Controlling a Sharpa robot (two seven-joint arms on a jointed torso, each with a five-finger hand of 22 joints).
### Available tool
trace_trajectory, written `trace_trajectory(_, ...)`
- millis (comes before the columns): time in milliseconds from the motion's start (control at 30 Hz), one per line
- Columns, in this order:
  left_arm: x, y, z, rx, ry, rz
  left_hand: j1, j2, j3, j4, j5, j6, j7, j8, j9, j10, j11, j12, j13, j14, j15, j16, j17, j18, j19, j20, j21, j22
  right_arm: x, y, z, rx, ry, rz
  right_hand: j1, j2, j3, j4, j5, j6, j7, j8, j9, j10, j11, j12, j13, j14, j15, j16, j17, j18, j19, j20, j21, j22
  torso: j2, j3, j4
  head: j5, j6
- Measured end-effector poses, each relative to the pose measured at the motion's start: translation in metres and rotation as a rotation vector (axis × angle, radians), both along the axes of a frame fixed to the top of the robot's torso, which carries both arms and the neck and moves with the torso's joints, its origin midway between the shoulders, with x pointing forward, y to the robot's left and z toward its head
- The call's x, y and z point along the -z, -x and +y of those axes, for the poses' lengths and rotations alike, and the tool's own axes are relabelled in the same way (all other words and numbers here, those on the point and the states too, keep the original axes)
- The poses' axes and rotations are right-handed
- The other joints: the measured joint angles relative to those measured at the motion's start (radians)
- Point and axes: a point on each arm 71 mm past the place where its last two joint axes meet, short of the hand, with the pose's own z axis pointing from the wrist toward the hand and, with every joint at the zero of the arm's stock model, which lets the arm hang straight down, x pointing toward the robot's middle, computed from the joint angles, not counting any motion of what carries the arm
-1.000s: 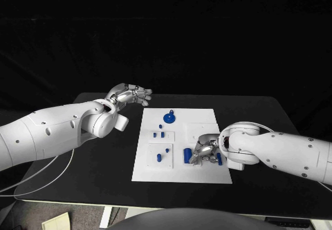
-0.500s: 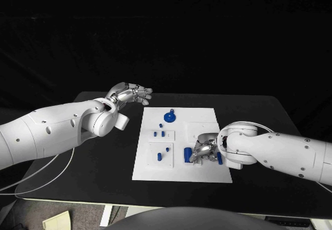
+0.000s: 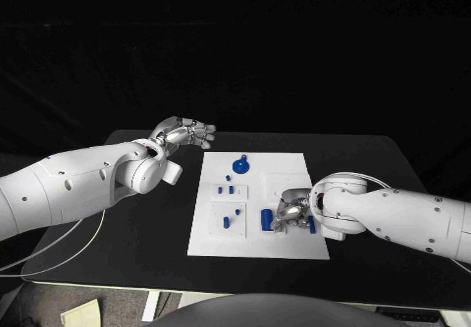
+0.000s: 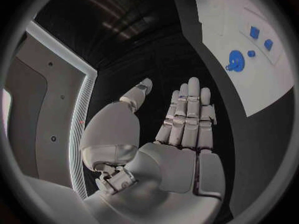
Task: Assemble the parts on the task board
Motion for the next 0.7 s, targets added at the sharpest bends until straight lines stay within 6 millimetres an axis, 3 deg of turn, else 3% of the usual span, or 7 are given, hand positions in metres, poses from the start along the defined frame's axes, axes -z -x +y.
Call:
trace_trajectory(233, 0.000, 0.000, 0.002, -0.003, -0.001, 0.000, 0.000, 0.000, 0.000, 0.000, 0.000, 0.000, 0.000, 0.004, 0.000, 0.000, 0.000, 0.000, 0.000, 0.000, 0.000, -0.004, 0.000, 0.000, 0.000, 0.000, 0.000, 0.001, -0.003, 0.007, -0.011, 0.007, -0.030, 0.013, -0.020, -0.041, -0.022, -0.001, 0.029, -0.006, 0.006, -0.010, -0.003, 0.000, 0.000, -0.004, 0.001, 0.000, 0.000, 0.000, 0.000, 0.000, 0.000, 0.000, 0.000, 0.000, 0.000, -0.0001, 0.0000, -0.001, 0.001)
trace_trajectory(700, 0.000, -0.001, 0.002, -0.005, -0.003, 0.001, 0.000, 0.000, -0.003, -0.003, 0.000, 0.000, 0.000, 0.004, 0.000, 0.000, 0.000, 0.000, 0.000, 0.000, 0.000, -0.004, 0.002, 0.000, 0.000, 0.000, -0.004, 0.001, -0.037, -0.019, -0.047, 0.092, -0.055, -0.067, -0.010, -0.047, -0.047, -0.014, -0.010, -0.052, 0.015, -0.023, 0.003, -0.004, 0.011, -0.004, 0.005, 0.002, 0.005, -0.004, 0.000, 0.000, 0.004, -0.004, -0.005, 0.000, -0.001, -0.0001, -0.0015, -0.015, 0.011)
